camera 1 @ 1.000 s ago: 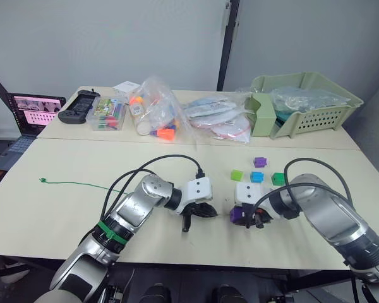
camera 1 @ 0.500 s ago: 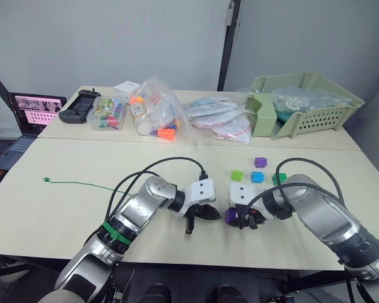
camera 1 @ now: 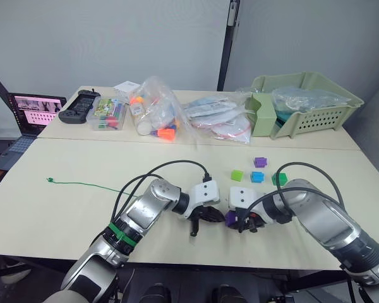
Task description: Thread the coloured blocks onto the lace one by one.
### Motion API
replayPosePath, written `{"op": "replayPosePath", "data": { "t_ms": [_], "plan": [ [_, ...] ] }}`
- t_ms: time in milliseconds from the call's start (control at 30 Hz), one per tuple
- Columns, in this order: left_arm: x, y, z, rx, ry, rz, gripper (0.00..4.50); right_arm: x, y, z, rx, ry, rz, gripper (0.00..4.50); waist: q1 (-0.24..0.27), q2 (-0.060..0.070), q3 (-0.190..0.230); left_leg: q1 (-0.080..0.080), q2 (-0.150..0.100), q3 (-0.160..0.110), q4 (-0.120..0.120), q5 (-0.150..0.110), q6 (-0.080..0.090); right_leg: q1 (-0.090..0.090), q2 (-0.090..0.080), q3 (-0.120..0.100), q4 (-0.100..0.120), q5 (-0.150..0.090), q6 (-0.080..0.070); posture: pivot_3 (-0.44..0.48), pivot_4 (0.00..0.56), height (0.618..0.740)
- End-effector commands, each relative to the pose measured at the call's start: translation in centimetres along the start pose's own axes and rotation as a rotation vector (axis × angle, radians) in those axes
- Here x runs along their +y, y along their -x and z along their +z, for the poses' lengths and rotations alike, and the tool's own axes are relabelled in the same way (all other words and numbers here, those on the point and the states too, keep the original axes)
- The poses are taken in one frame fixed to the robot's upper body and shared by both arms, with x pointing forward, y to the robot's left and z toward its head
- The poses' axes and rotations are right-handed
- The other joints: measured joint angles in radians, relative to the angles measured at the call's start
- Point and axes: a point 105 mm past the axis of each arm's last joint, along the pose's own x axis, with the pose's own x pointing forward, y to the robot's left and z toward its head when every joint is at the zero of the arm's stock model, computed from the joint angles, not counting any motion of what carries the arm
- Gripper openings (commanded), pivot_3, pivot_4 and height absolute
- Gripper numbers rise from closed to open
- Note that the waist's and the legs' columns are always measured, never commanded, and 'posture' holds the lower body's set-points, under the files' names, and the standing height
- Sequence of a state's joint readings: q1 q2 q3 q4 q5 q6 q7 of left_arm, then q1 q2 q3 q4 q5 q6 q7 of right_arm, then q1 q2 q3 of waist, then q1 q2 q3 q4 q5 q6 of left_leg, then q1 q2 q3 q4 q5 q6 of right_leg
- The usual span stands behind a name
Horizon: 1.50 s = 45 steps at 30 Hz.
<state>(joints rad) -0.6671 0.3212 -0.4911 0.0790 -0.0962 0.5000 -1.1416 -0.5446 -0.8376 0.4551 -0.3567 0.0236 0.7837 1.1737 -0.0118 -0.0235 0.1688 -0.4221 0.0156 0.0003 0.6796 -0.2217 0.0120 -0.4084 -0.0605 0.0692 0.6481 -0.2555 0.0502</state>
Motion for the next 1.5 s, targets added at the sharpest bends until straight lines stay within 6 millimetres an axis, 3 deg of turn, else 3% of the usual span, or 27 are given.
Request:
{"op": "replayPosePath", "data": {
  "t_ms": [33, 300, 400, 533, 767, 1033, 1233, 1500],
  "plan": [
    [0.0, 0.1, 1.4, -0.056, -0.023, 0.003, 1.02, -0.4, 0.7, 0.5, -0.021, 0.028, -0.027, 1.18, 0.001, 0.0, 0.0, 0.0, 0.0, 0.0, 0.0, 0.0, 0.0, 0.0, 0.0, 0.0, 0.0, 0.0, 0.0, 0.0, 0.15, 0.737],
    [0.2, 1.3, 1.9, -0.072, -0.054, 0.016, 3.69, -0.7, 0.5, 0.1, -0.014, 0.027, -0.031, 1.18, -0.001, 0.0, 0.0, 0.0, 0.0, 0.0, 0.0, 0.0, 0.0, 0.0, 0.0, 0.0, 0.0, 0.0, 0.0, 0.0, 0.15, 0.737],
    [0.4, 2.3, 2.1, -0.072, -0.079, 0.026, 4.5, -0.7, 0.4, -0.1, -0.013, 0.026, -0.029, 1.18, 0.0, 0.0, 0.0, 0.0, 0.0, 0.0, 0.0, 0.0, 0.0, 0.0, 0.0, 0.0, 0.0, 0.0, 0.0, 0.0, 0.15, 0.737],
    [0.6, 3.0, 1.0, -0.043, -0.095, 0.03, 4.5, -0.8, 0.2, -0.2, -0.013, 0.025, -0.029, 1.18, 0.0, 0.0, 0.0, 0.0, 0.0, 0.0, 0.0, 0.0, 0.0, 0.0, 0.0, 0.0, 0.0, 0.0, 0.0, 0.0, 0.15, 0.737],
    [0.7, 2.4, 0.0, -0.009, -0.102, 0.028, 4.5, -0.8, 0.2, -0.2, -0.012, 0.027, -0.027, 1.18, 0.0, 0.0, 0.0, 0.001, 0.0, 0.0, 0.0, 0.0, 0.0, 0.001, 0.0, 0.0, 0.0, 0.0, 0.0, 0.0, 0.15, 0.737],
    [0.8, 1.3, -1.1, 0.051, -0.113, 0.022, 2.06, -0.8, 0.3, -0.2, -0.013, 0.026, -0.027, 1.18, 0.0, 0.0, 0.0, 0.001, 0.0, 0.0, 0.0, 0.0, 0.0, 0.001, 0.0, 0.0, 0.0, 0.0, 0.0, 0.0, 0.15, 0.737],
    [0.7, 1.4, -0.6, 0.02, -0.096, 0.011, 0.09, -0.9, 0.4, -0.2, -0.012, 0.026, -0.029, 1.18, 0.0, 0.0, 0.0, 0.001, 0.0, 0.0, 0.0, 0.0, 0.0, 0.001, 0.0, 0.0, 0.0, 0.0, 0.0, 0.0, 0.15, 0.737],
    [0.3, 0.5, 0.1, 0.012, -0.105, -0.002, 0.0, -0.6, 0.3, -0.1, -0.012, 0.03, -0.016, 1.18, 0.0, 0.0, 0.0, 0.001, 0.0, 0.0, 0.0, 0.0, 0.0, 0.001, 0.0, 0.0, 0.0, 0.0, 0.0, 0.0, 0.15, 0.737]
  ]
}}
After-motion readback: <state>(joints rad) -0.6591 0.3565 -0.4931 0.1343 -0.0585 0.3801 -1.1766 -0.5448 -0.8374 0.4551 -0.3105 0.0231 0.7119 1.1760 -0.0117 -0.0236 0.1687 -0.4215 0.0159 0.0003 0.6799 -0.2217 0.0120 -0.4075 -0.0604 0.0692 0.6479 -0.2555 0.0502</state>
